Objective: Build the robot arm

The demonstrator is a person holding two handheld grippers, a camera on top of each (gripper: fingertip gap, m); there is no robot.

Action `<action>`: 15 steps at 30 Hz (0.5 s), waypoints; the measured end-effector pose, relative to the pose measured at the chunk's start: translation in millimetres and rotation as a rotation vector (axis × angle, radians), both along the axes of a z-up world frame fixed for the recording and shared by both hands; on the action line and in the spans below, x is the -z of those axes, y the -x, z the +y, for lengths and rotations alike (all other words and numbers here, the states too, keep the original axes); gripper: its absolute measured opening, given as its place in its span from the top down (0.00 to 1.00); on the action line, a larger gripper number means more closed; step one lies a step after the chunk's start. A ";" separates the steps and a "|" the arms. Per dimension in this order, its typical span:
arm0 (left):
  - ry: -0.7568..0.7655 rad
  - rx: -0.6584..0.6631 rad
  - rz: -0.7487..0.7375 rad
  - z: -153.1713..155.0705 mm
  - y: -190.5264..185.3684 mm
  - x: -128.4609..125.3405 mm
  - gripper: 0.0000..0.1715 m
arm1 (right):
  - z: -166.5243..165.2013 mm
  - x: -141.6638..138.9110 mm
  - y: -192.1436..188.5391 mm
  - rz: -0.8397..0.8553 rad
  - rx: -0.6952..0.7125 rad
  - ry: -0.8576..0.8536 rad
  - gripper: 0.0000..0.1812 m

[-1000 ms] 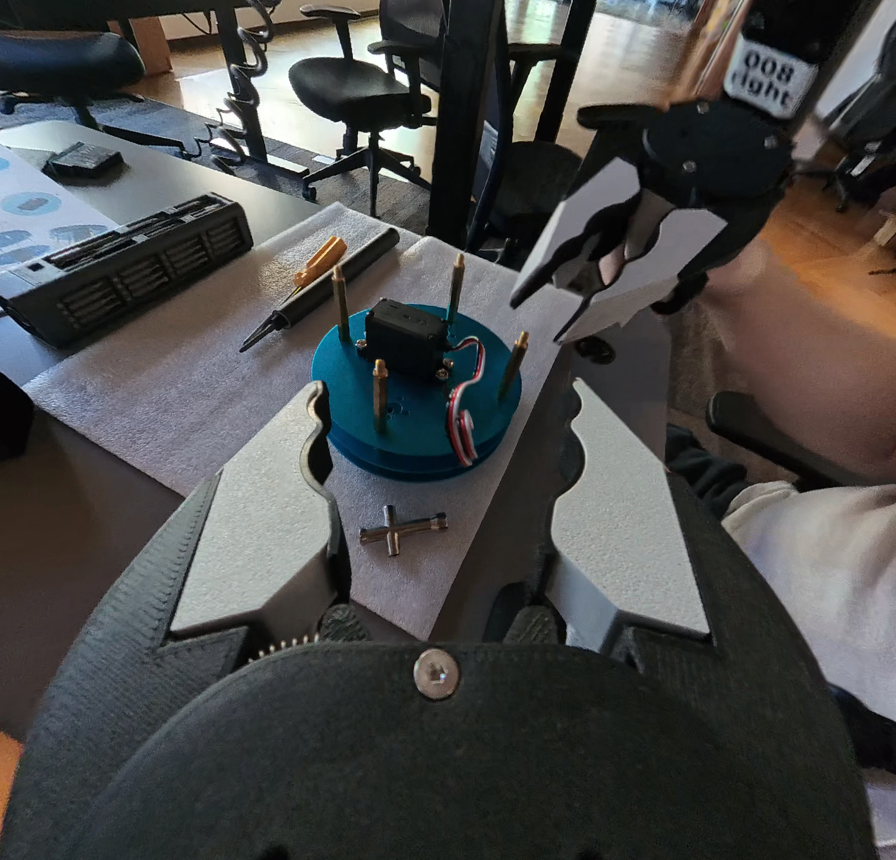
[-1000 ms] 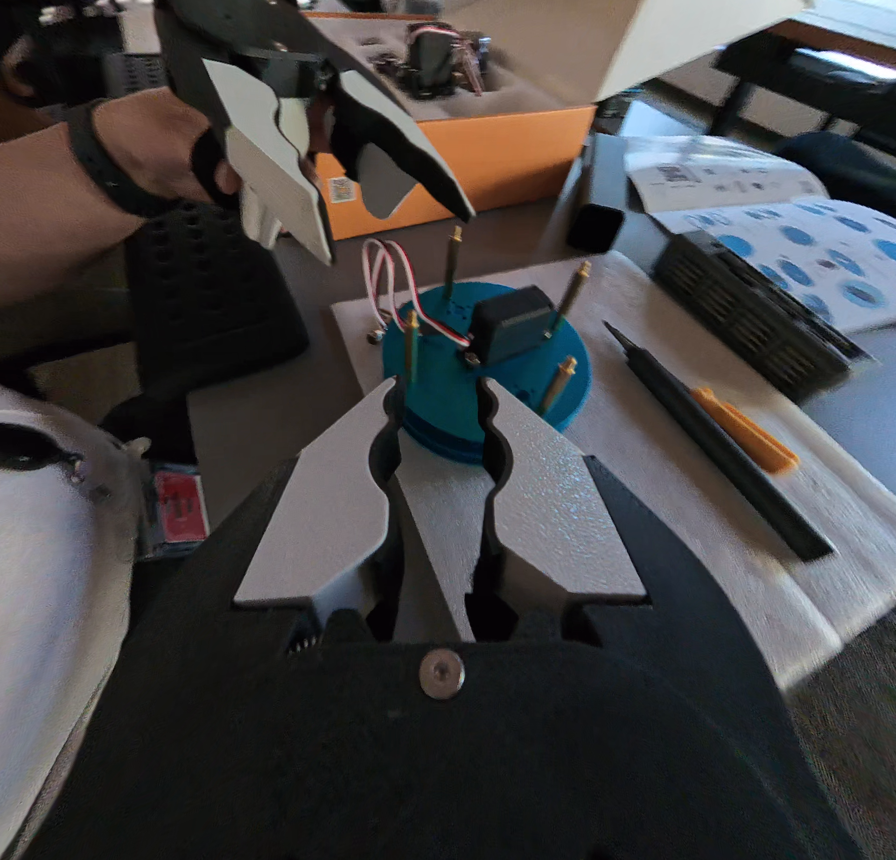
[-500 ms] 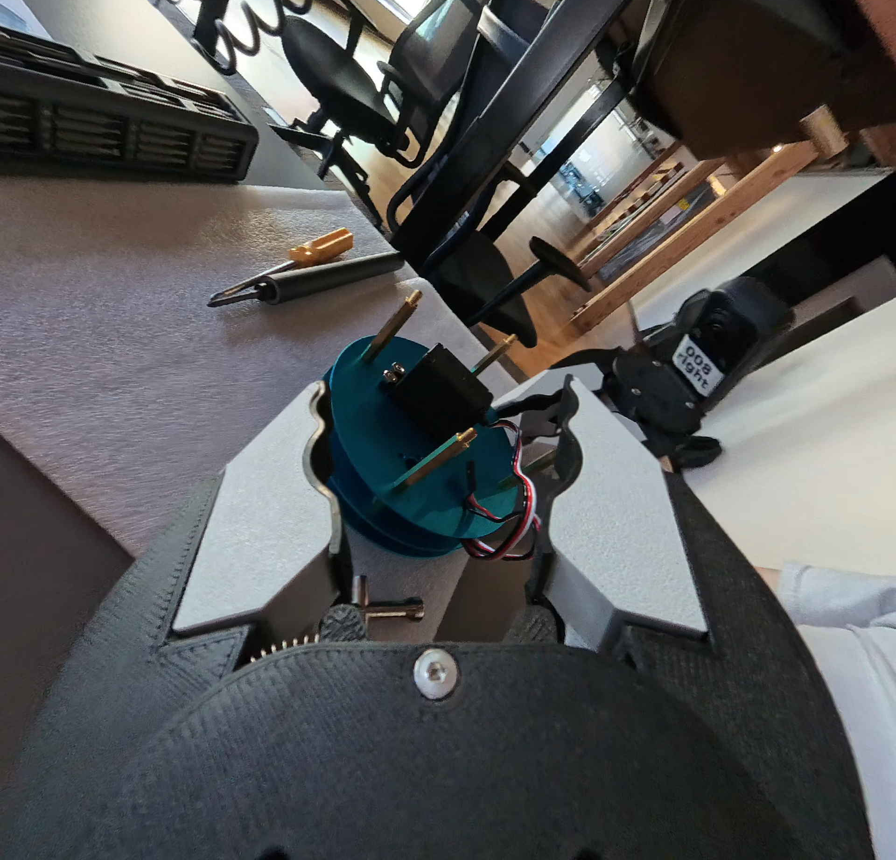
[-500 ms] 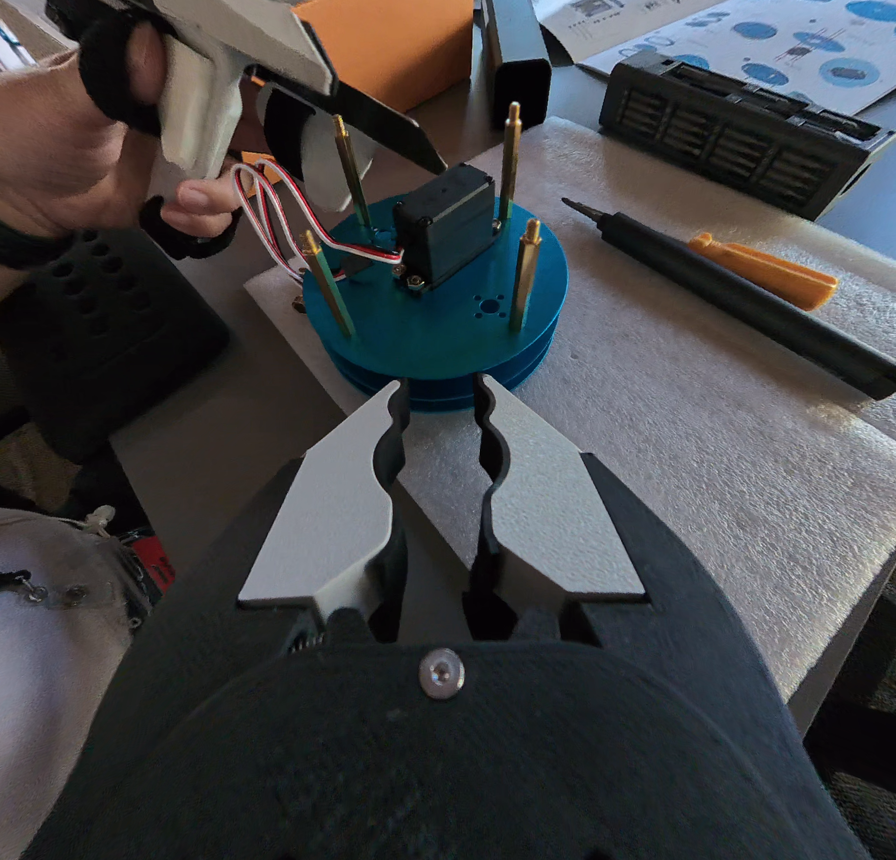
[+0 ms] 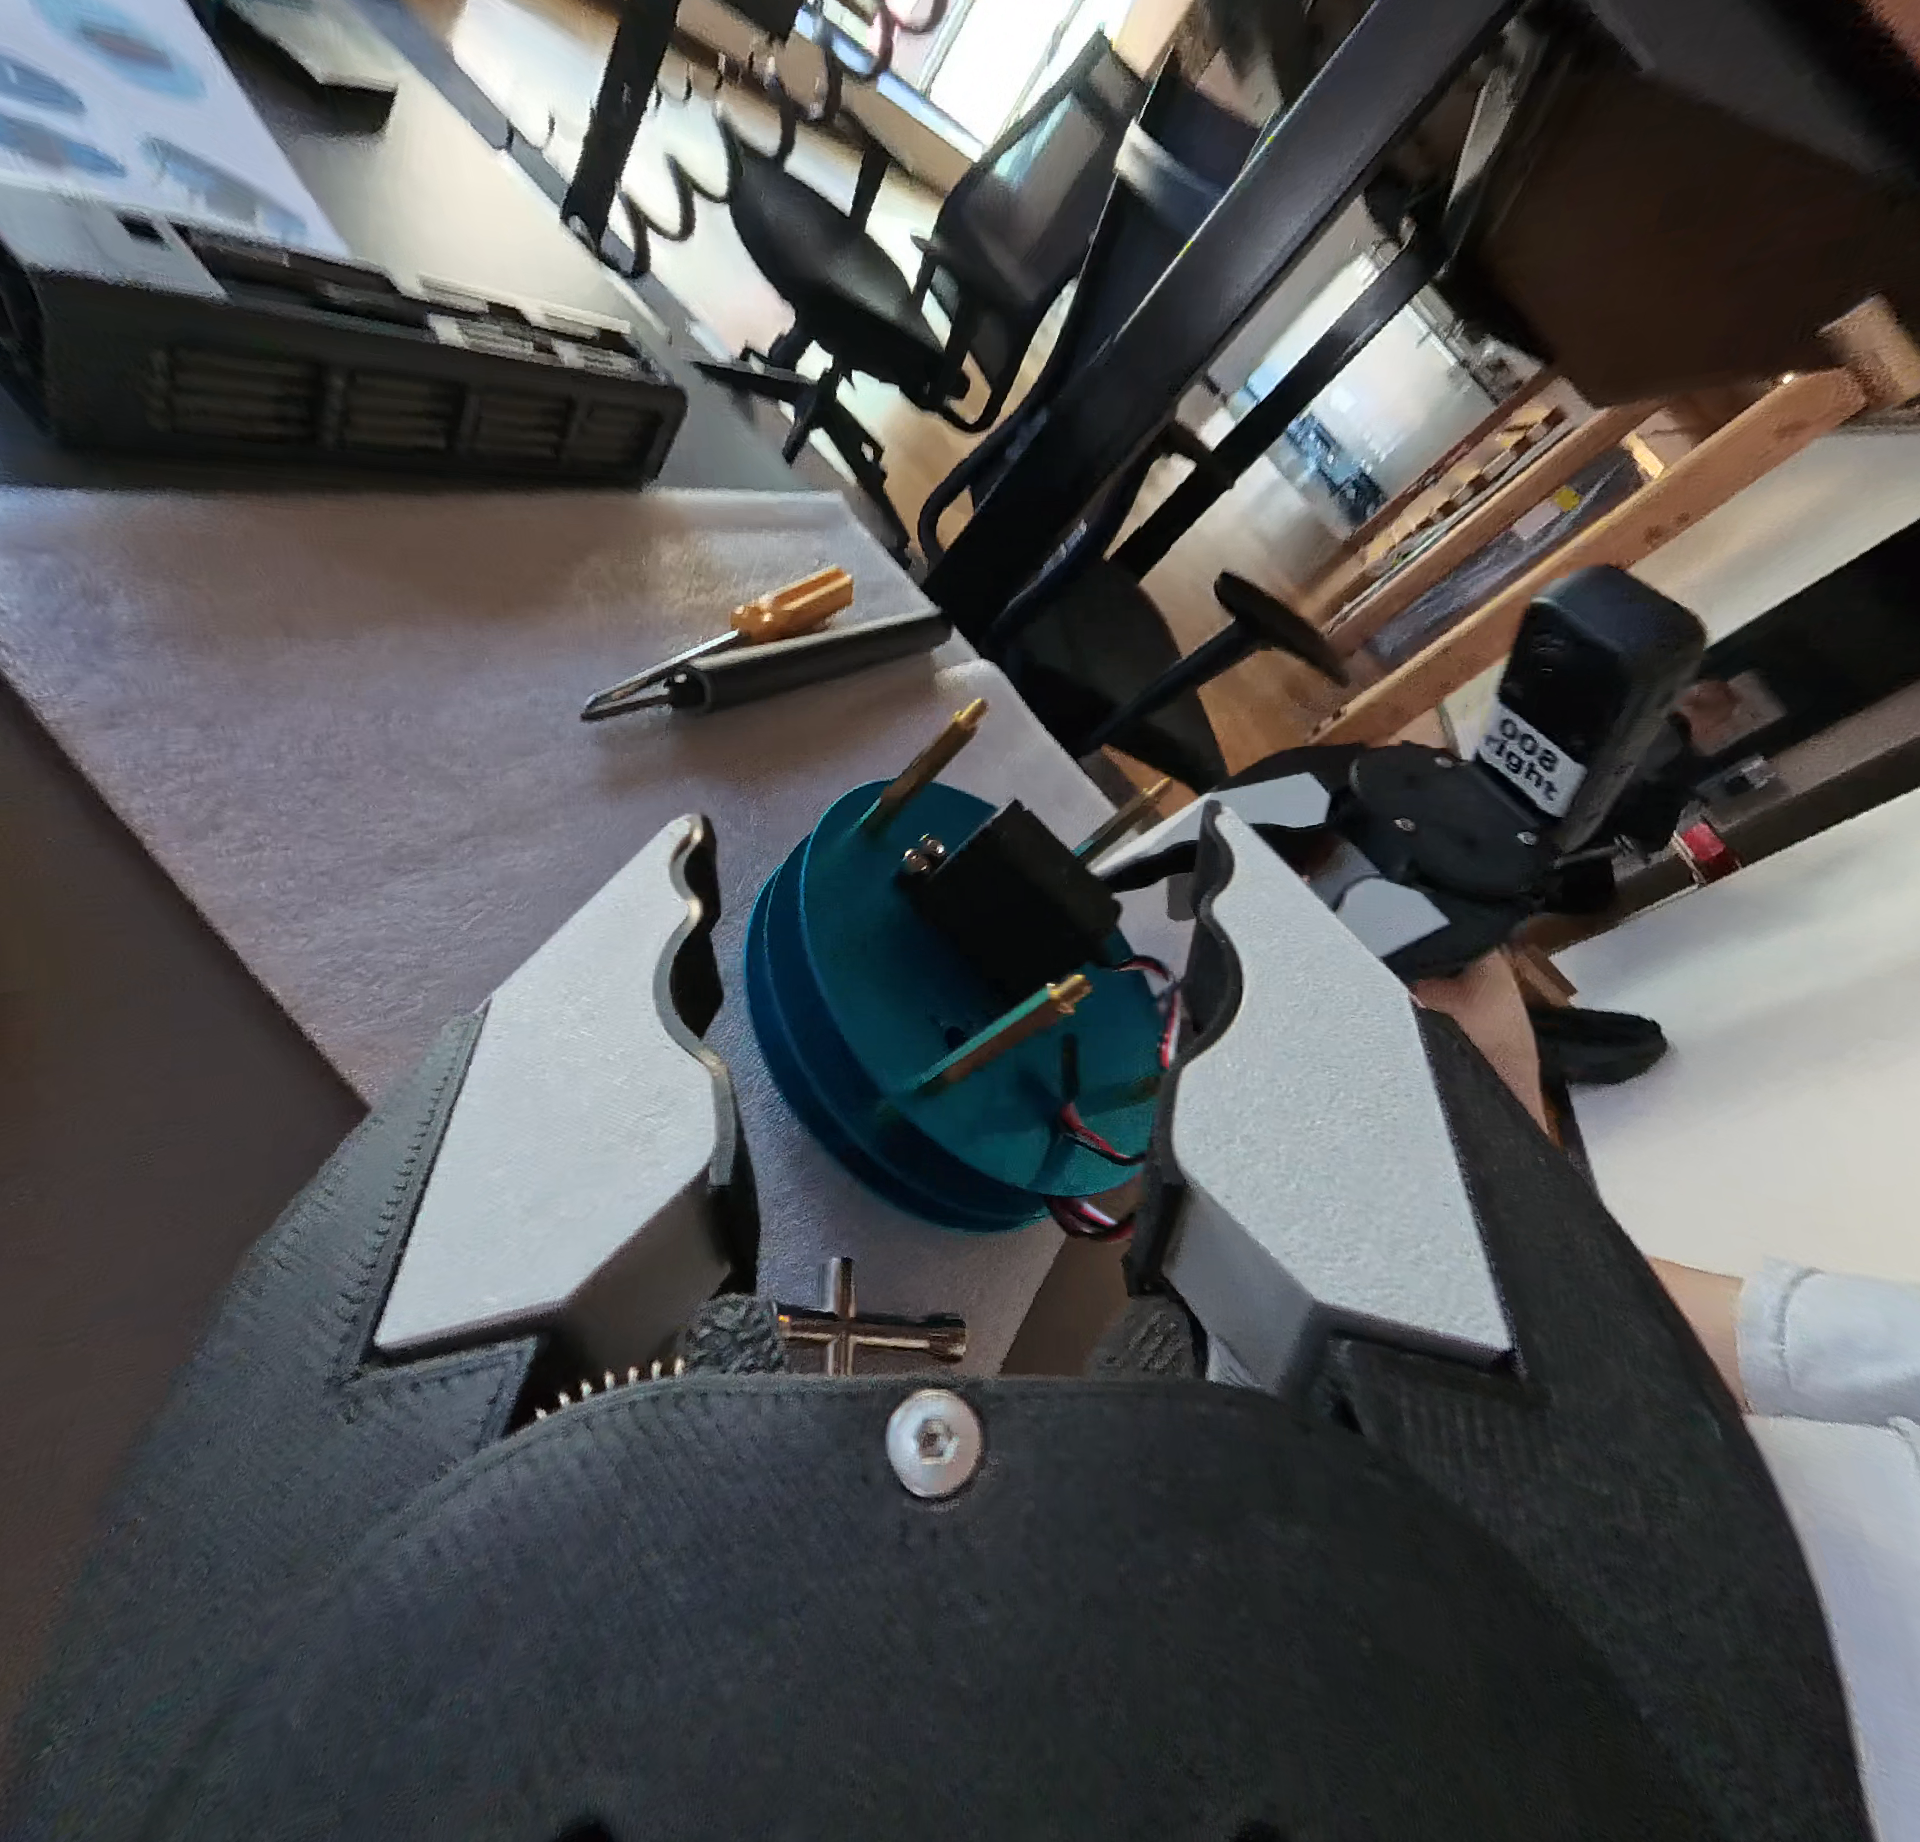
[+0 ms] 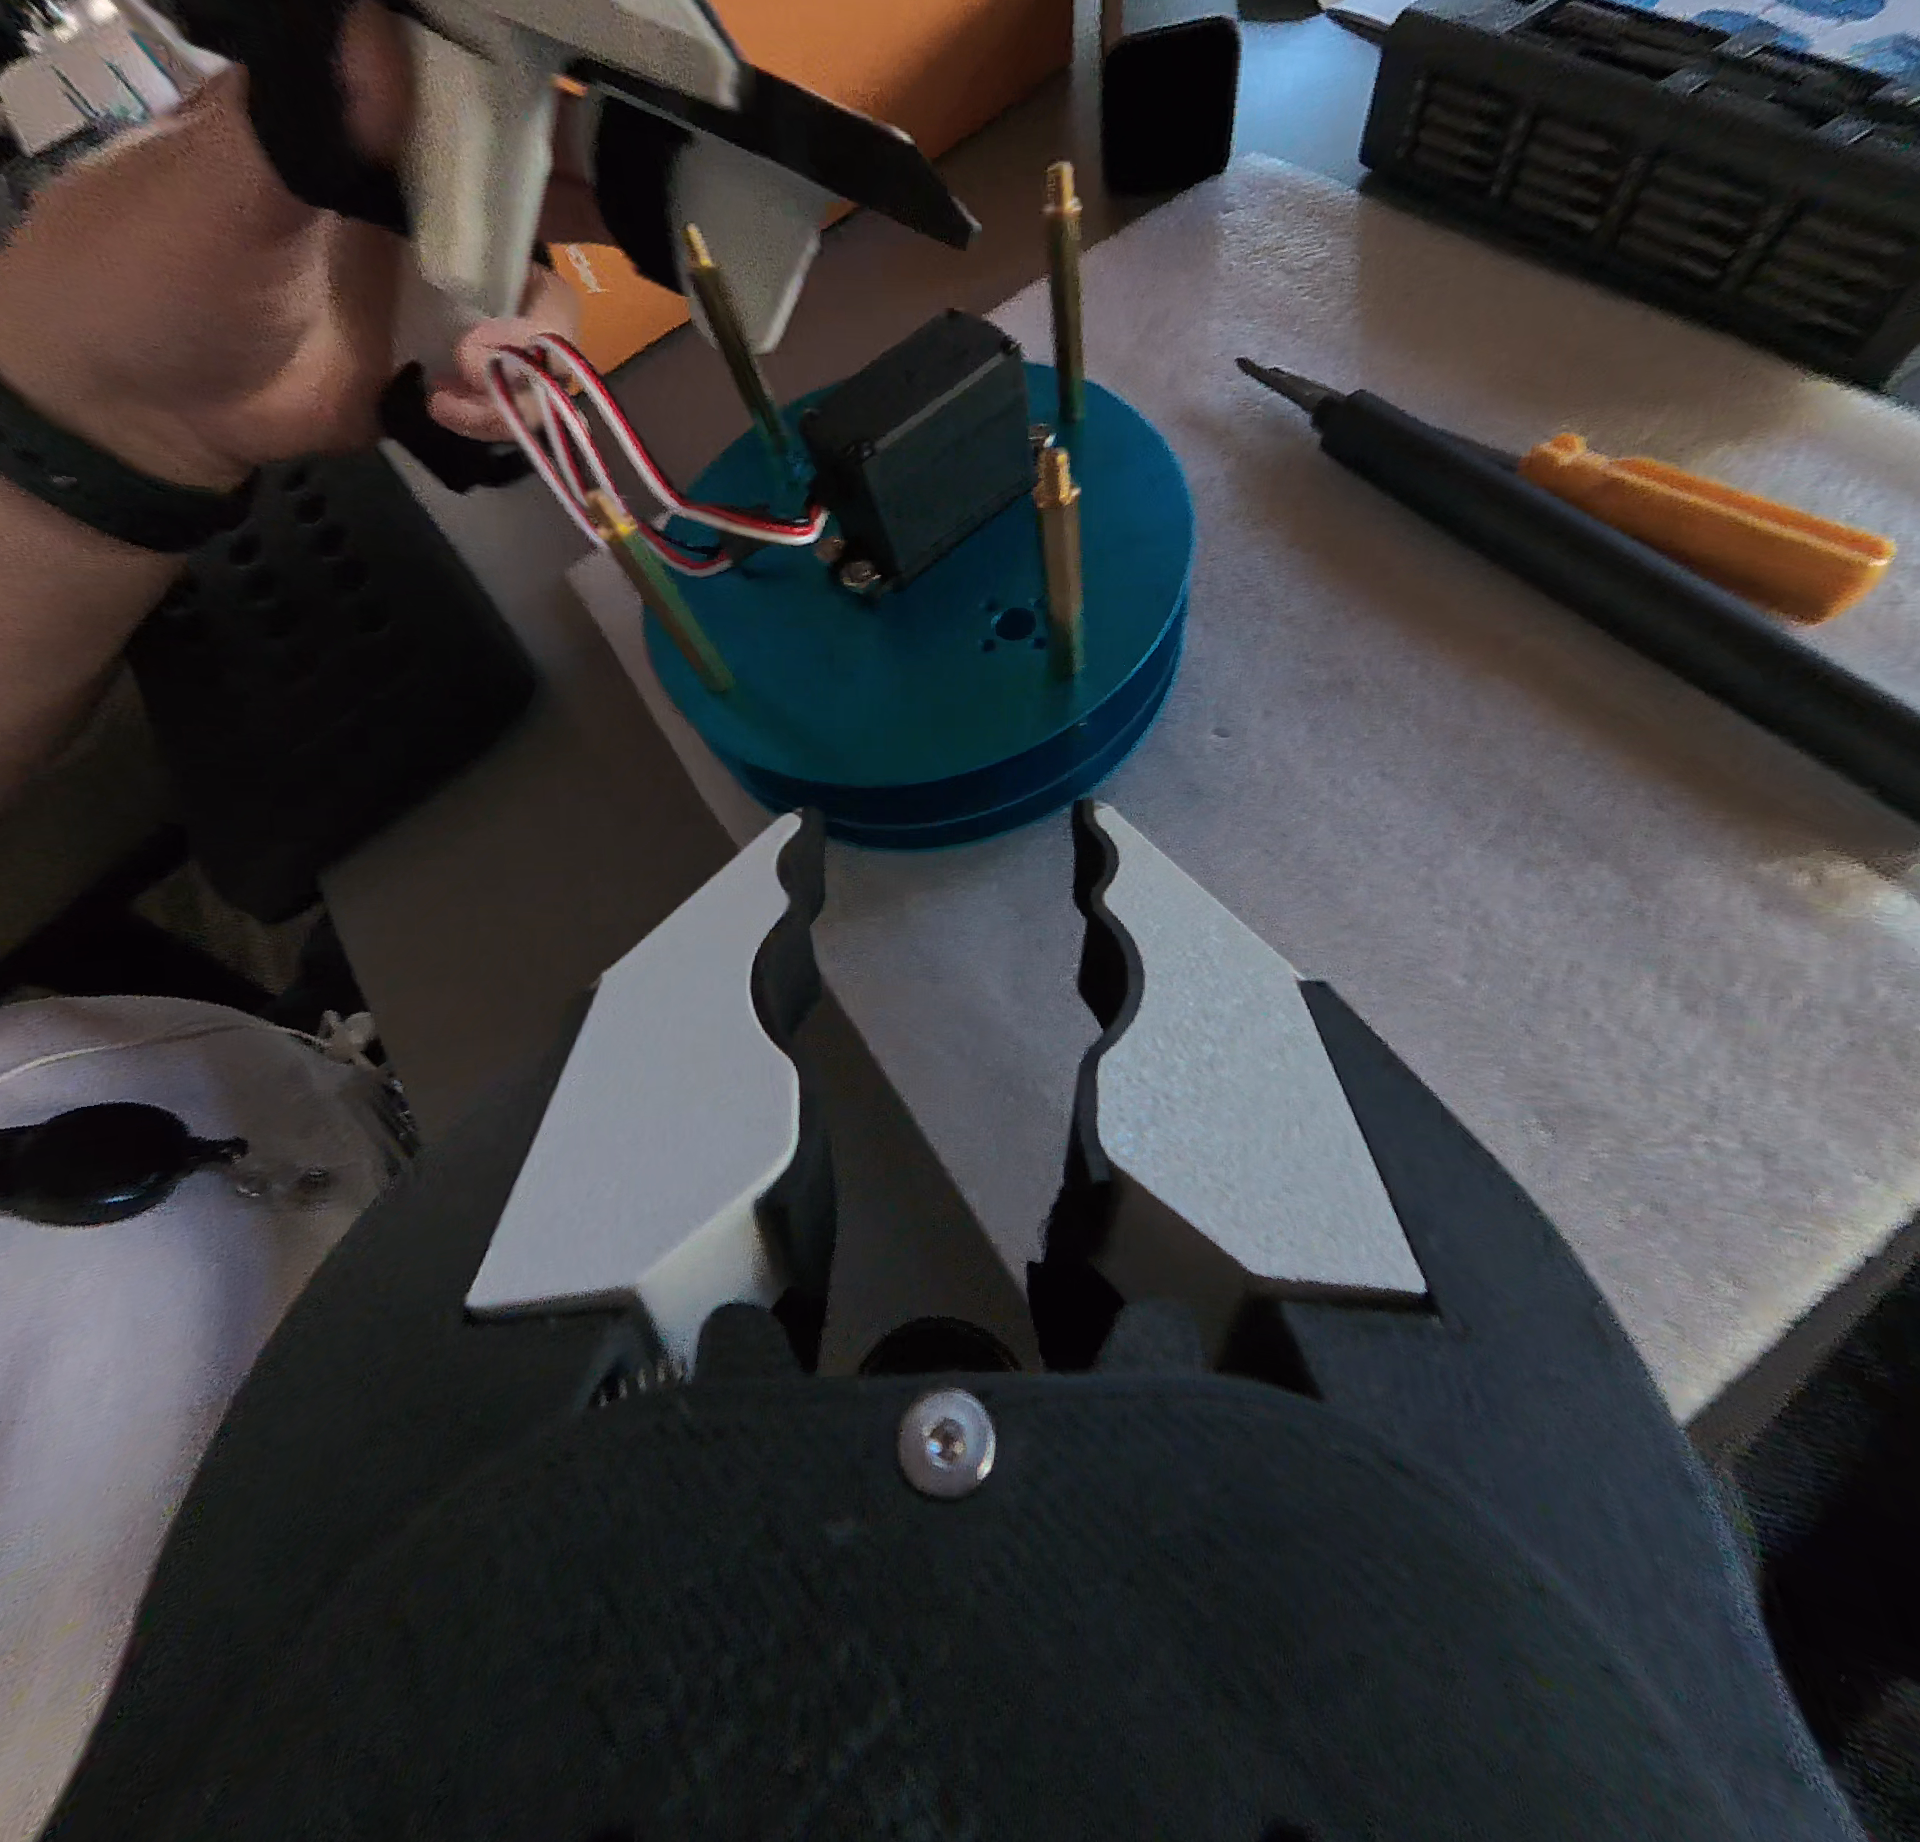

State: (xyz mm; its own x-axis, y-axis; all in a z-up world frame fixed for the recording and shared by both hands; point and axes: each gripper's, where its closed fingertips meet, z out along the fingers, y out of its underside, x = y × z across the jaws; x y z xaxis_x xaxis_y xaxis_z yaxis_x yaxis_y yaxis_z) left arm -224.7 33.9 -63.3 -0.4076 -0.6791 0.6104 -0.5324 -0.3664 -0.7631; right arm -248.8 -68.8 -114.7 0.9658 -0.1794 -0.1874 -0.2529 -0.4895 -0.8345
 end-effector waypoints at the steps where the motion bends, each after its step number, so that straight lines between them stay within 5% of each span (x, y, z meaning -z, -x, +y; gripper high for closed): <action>1: 0.000 0.005 0.023 -0.5 -3.2 5.2 0.47 | 1.8 0.5 5.8 0.015 -0.001 -0.014 0.71; 4: 0.044 0.049 0.083 -7.1 -5.7 15.5 0.49 | 10.6 2.7 13.8 -0.024 0.013 -0.029 0.70; 7: 0.115 0.117 0.120 -18.8 1.0 16.7 0.57 | 10.1 1.7 -1.1 -0.150 0.054 0.025 0.83; 15: 0.029 0.046 0.161 -19.5 14.6 26.7 0.51 | 9.8 -13.8 -39.1 -0.193 0.065 0.067 0.90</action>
